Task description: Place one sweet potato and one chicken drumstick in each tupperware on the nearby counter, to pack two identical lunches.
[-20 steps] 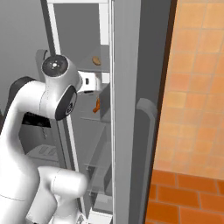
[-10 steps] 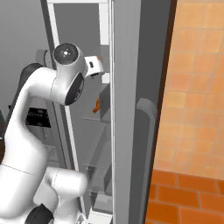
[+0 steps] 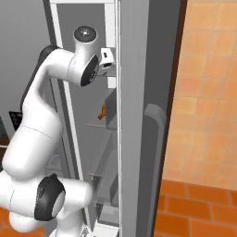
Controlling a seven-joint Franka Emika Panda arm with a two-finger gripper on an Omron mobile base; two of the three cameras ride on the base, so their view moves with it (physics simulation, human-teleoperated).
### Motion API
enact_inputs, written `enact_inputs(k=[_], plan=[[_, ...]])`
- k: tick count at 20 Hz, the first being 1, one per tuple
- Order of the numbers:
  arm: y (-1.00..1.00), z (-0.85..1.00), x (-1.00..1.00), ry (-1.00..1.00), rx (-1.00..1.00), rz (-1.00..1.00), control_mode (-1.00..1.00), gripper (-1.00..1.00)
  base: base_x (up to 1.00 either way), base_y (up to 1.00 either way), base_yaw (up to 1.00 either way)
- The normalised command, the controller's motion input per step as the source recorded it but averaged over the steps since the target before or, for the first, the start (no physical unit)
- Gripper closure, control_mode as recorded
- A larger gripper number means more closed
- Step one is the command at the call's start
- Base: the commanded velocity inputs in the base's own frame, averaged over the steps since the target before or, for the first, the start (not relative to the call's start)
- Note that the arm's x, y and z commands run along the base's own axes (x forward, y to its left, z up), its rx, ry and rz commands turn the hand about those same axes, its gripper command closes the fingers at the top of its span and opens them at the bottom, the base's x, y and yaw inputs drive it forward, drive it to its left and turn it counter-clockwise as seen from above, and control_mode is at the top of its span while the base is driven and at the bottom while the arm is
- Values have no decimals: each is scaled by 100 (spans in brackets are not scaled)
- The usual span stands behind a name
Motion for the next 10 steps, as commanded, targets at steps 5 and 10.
enact_inputs(k=[5, 10], plan=[[-12, -4, 58, 0, 9, 0, -100, -100, 0, 0, 0], [-4, -10, 61, 0, 12, 0, -100, -100, 0, 0, 0]])
